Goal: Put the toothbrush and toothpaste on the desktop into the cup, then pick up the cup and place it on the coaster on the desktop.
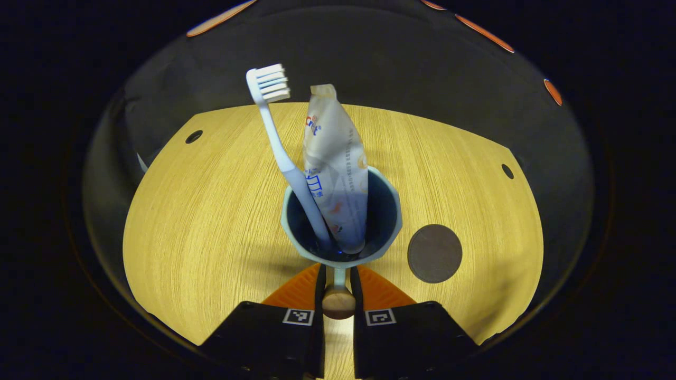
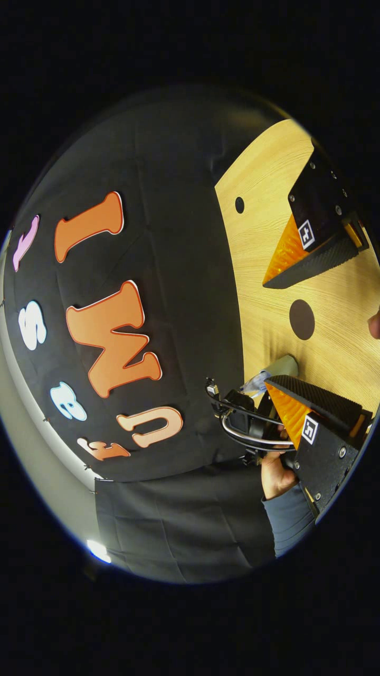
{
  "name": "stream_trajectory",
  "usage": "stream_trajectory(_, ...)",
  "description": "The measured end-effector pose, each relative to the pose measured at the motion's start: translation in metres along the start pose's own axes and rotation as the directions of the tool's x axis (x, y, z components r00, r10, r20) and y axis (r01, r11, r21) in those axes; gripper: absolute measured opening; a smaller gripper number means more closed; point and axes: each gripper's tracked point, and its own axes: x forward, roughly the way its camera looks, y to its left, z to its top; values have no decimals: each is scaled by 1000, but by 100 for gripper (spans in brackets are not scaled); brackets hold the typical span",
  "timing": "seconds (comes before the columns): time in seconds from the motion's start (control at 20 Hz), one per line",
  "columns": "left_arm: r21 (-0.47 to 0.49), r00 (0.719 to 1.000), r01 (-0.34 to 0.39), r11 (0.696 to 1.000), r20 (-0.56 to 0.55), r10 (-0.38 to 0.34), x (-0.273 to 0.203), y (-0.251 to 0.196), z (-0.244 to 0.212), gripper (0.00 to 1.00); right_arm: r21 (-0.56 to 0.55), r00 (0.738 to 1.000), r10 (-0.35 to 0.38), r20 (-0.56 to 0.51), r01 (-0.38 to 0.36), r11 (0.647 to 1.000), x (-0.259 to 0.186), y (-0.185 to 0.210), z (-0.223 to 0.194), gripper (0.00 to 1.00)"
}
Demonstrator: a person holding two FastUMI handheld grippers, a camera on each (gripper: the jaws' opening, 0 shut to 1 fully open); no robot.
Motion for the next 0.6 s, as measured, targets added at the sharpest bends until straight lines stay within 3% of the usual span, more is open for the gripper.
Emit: stream_trajectory(0.6, 107, 997, 82, 991, -1, -83, -4, 3, 1, 21, -21, 998, -56, 15, 56, 998, -26, -26, 2, 98)
